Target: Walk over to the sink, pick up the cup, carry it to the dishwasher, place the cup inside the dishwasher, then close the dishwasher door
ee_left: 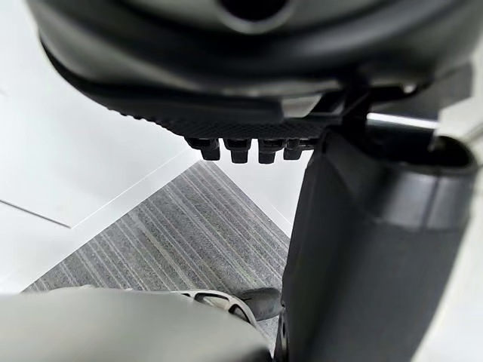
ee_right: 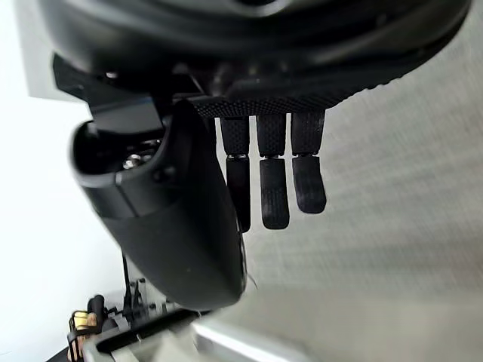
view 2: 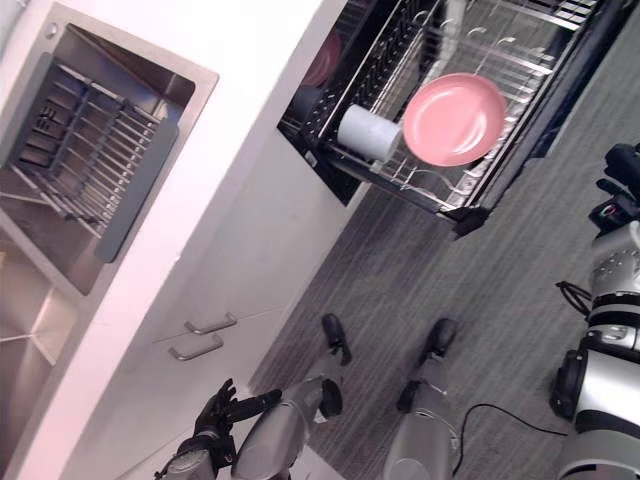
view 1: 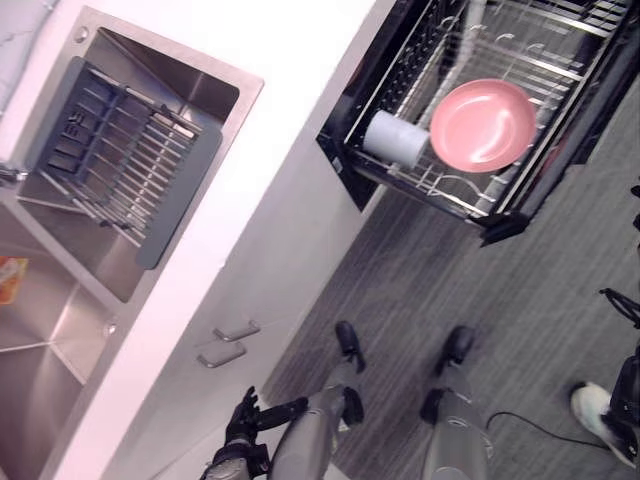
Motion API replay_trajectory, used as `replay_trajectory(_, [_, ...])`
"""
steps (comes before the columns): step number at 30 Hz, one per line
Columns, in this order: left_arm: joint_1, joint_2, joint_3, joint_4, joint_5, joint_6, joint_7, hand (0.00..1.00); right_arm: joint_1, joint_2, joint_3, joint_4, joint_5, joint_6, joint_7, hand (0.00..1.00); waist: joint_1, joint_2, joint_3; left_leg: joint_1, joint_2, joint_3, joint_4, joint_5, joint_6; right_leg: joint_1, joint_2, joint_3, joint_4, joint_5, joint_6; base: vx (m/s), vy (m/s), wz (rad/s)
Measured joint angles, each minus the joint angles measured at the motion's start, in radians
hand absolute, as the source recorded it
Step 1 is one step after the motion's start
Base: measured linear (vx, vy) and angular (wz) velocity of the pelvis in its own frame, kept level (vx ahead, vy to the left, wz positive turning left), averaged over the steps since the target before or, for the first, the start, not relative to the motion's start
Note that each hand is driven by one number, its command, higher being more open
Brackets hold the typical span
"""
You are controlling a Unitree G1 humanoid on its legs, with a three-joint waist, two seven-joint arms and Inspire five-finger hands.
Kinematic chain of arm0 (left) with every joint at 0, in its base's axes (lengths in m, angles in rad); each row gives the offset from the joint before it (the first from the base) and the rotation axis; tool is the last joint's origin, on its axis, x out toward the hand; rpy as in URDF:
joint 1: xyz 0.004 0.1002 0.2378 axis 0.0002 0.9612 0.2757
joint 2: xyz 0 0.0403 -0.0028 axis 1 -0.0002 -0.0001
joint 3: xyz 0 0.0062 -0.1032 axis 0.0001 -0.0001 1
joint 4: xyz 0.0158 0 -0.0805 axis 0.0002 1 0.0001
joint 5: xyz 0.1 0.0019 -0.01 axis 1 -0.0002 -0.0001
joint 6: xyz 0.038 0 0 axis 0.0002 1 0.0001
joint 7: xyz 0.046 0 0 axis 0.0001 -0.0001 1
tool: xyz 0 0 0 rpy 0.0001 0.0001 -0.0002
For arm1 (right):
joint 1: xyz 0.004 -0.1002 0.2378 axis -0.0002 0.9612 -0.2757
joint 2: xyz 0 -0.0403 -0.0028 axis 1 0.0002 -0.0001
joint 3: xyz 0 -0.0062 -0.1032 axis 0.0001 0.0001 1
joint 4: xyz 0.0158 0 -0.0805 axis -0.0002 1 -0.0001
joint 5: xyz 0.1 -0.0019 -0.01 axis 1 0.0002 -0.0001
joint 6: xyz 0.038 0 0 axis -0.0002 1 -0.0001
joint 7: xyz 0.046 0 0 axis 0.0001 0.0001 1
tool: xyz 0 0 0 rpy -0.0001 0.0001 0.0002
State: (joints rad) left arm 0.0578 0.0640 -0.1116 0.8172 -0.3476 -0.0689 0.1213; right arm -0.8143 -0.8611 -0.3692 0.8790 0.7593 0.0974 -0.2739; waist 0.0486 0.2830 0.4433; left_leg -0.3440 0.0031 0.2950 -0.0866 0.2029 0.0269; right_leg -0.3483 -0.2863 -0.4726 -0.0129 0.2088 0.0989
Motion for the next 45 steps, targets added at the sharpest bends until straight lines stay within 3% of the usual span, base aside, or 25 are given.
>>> replay_trajectory(3, [0.000, -0.007, -0.016, 0.000, -0.043, -0.015, -0.017, 1.00, -0.013, 0.003, 0.001, -0.001, 0.000, 0.000, 0.036, 0.00, 0.018, 0.008, -0.006, 0.000, -0.021, -0.069, 0.000, 0.000, 0.000, -0.004, -0.028, -0.010, 0.032, -0.014, 0.011, 0.05, 0.036, 0.16])
replay_trajectory(12, [0.016, -0.050, -0.048, 0.012, -0.065, -0.053, -0.069, 1.00, -0.080, -0.026, -0.012, 0.092, -0.101, 0.000, -0.004, 0.00, 0.012, 0.046, -0.034, 0.016, -0.109, -0.199, 0.013, 0.000, 0.000, 0.020, -0.159, -0.088, 0.195, -0.097, 0.065, 0.04, 0.059, 0.41])
replay_trajectory(14, [0.038, -0.054, -0.055, 0.011, -0.065, -0.068, -0.093, 1.00, -0.120, -0.043, 0.039, 0.127, -0.179, 0.009, -0.015, 0.00, 0.012, 0.065, -0.049, 0.027, -0.127, -0.248, 0.019, 0.001, 0.001, 0.047, -0.190, -0.129, 0.239, -0.126, 0.076, 0.04, -0.017, 0.55])
replay_trajectory(20, [0.088, -0.053, -0.050, -0.006, -0.066, -0.077, -0.135, 1.00, -0.225, -0.051, 0.201, 0.179, -0.296, 0.043, -0.015, 0.00, 0.026, 0.091, -0.069, 0.073, -0.155, -0.342, 0.020, 0.007, 0.009, 0.121, -0.257, -0.224, 0.373, -0.227, 0.090, 0.04, -0.088, 0.53])
replay_trajectory(27, [0.150, -0.056, -0.033, -0.029, -0.075, -0.059, -0.215, 1.00, -0.333, -0.039, 0.295, 0.198, -0.371, 0.049, 0.038, 0.00, 0.080, 0.088, -0.067, 0.103, -0.162, -0.388, 0.019, 0.010, 0.008, 0.184, -0.296, -0.310, 0.472, -0.320, 0.086, 0.03, -0.141, 0.36])
replay_trajectory(34, [0.157, -0.056, -0.026, -0.028, -0.084, -0.071, -0.281, 1.00, -0.309, -0.047, 0.274, 0.248, -0.405, 0.041, 0.109, 0.00, 0.071, 0.070, -0.053, 0.138, -0.152, -0.379, 0.018, 0.007, 0.005, 0.243, -0.273, -0.332, 0.444, -0.325, 0.079, 0.01, -0.083, 0.05])
replay_trajectory(35, [0.158, -0.055, -0.022, -0.028, -0.095, -0.072, -0.284, 1.00, -0.268, -0.038, 0.240, 0.248, -0.405, 0.013, 0.133, 1.00, 0.071, 0.060, -0.045, 0.146, -0.142, -0.375, 0.017, 0.004, 0.001, 0.257, -0.259, -0.336, 0.430, -0.325, 0.078, -0.01, -0.067, -0.02])
replay_trajectory(39, [0.158, -0.046, 0.007, -0.029, -0.136, -0.092, -0.303, 1.00, -0.060, 0.055, 0.092, 0.215, -0.387, -0.087, 0.209, 1.00, 0.068, 0.007, -0.005, 0.176, -0.102, -0.362, 0.002, -0.002, -0.007, 0.289, -0.203, -0.341, 0.382, -0.318, 0.068, -0.03, -0.106, -0.11])
replay_trajectory(40, [0.158, -0.046, 0.039, -0.030, -0.148, -0.098, -0.315, 1.00, 0.078, 0.139, 0.015, 0.202, -0.358, -0.148, 0.252, 1.00, 0.061, -0.023, 0.017, 0.187, -0.084, -0.359, 0.001, -0.008, -0.015, 0.308, -0.174, -0.342, 0.352, -0.304, 0.072, -0.02, -0.139, -0.15])
replay_trajectory(43, [0.157, -0.046, 0.079, -0.026, -0.147, -0.103, -0.322, 1.00, 0.239, 0.258, -0.070, 0.205, -0.314, -0.201, 0.300, 1.00, 0.046, -0.053, 0.029, 0.191, -0.069, -0.356, 0.001, -0.014, -0.023, 0.324, -0.144, -0.345, 0.313, -0.286, 0.072, 0.00, -0.107, -0.11])
replay_trajectory(45, [0.155, -0.046, 0.150, 0.000, -0.147, -0.113, -0.326, 1.00, 0.418, 0.425, -0.160, 0.204, -0.282, -0.261, 0.331, 1.00, 0.026, -0.091, 0.033, 0.204, -0.057, -0.347, 0.001, -0.027, -0.041, 0.348, -0.117, -0.341, 0.265, -0.266, 0.067, 0.03, -0.086, -0.13])
